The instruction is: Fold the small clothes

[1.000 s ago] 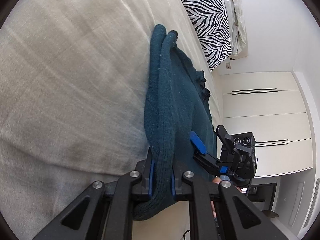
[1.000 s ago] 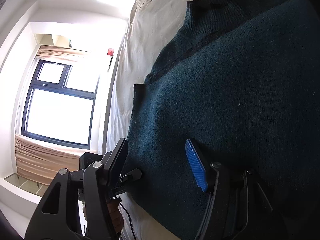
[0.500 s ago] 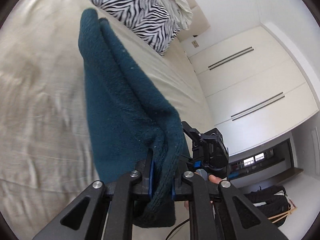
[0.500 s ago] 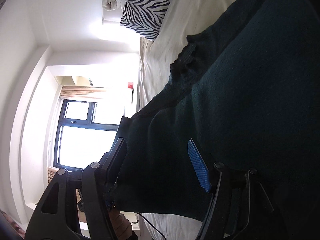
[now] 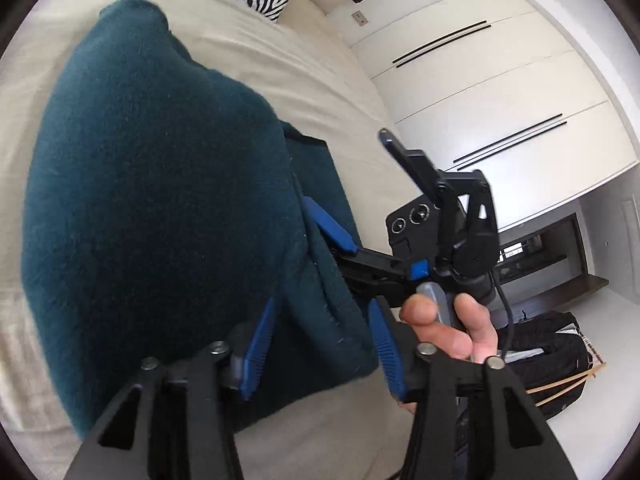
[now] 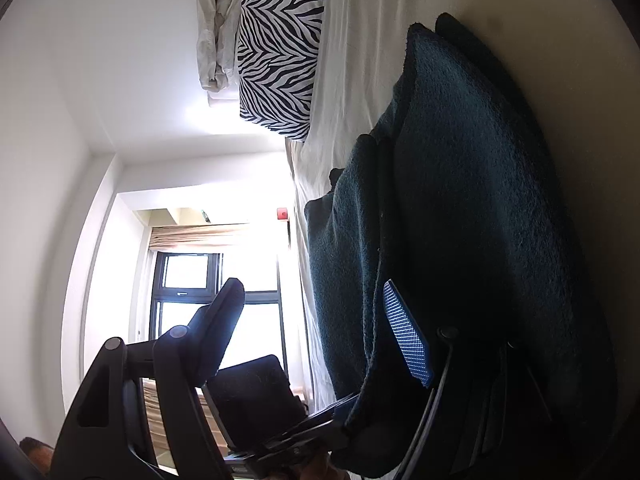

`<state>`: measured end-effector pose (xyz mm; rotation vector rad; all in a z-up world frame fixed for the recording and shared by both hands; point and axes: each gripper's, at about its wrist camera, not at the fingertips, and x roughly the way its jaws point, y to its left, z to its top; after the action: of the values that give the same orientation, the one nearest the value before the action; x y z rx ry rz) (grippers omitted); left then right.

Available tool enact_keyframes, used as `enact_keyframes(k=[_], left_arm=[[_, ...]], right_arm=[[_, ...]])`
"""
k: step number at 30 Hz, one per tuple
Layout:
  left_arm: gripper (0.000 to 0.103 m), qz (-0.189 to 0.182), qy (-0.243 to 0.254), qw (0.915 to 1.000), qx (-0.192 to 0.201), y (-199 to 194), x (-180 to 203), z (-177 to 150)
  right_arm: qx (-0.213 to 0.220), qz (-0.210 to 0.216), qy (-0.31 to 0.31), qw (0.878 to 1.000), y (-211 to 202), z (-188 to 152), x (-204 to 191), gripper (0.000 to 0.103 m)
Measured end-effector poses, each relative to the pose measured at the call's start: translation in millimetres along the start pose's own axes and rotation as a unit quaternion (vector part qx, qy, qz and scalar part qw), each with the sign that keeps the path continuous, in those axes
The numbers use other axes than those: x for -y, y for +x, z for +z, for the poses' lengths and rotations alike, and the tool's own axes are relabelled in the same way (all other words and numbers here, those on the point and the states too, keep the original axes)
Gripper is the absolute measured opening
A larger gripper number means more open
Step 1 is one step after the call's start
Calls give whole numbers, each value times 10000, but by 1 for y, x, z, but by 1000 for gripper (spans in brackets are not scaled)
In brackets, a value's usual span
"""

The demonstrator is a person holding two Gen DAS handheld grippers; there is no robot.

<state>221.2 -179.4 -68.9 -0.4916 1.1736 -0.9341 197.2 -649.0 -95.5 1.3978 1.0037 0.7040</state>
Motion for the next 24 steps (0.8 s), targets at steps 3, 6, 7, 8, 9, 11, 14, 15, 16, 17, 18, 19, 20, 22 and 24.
enact_keyframes(k=[3,6,7,8,9,11,14,15,16,17,18,19,20,22,24], left_arm=[[62,51,204,9995,230,-31,2,-4],[63,231,157,9986,457,-59,-10,-8],[63,297,155,9982,507,-65,-15,-8],[63,355,123,9978,537,-71,-22,-11],[63,372,49,9978,546,-76,-32,-14],[63,307,-126,9979,553,-77,-46,-15],[63,277,-139,9978,587,-81,-50,-16],[63,294,-117,9978,582,-83,-48,-15],[63,309,-96,9978,575,-86,-49,-15],[63,326,-81,9978,568,-85,-48,-15],[63,336,-81,9978,562,-83,-48,-15],[63,341,-98,9978,563,-78,-46,-15],[63,331,-130,9977,570,-78,-46,-15],[63,304,-180,9977,584,-78,-46,-14],[63,338,-155,9975,601,-79,-44,-12]], right_arm=[[-48,-258,-135,9996,12,-2,-5,71],[61,-919,-289,9953,17,-4,-17,71],[100,-1119,-394,9929,18,-3,-22,71],[119,-1353,-486,9895,18,-4,-27,71],[98,-1534,-564,9865,21,-6,-31,71],[-137,-1785,-687,9814,32,-10,-32,71],[-337,-2276,-1007,9679,51,-22,-38,69],[-365,-2390,-1140,9636,56,-25,-42,64],[-362,-2540,-1238,9586,60,-27,-44,53],[-390,-2732,-1344,9517,66,-28,-47,46],[-436,-2907,-1505,9439,71,-30,-50,43],[-479,-3075,-1685,9353,75,-33,-53,35],[-507,-3259,-1837,9260,79,-35,-54,26],[-509,-3465,-2016,9147,78,-37,-57,17],[-410,-3449,-2102,9139,70,-37,-61,14]])
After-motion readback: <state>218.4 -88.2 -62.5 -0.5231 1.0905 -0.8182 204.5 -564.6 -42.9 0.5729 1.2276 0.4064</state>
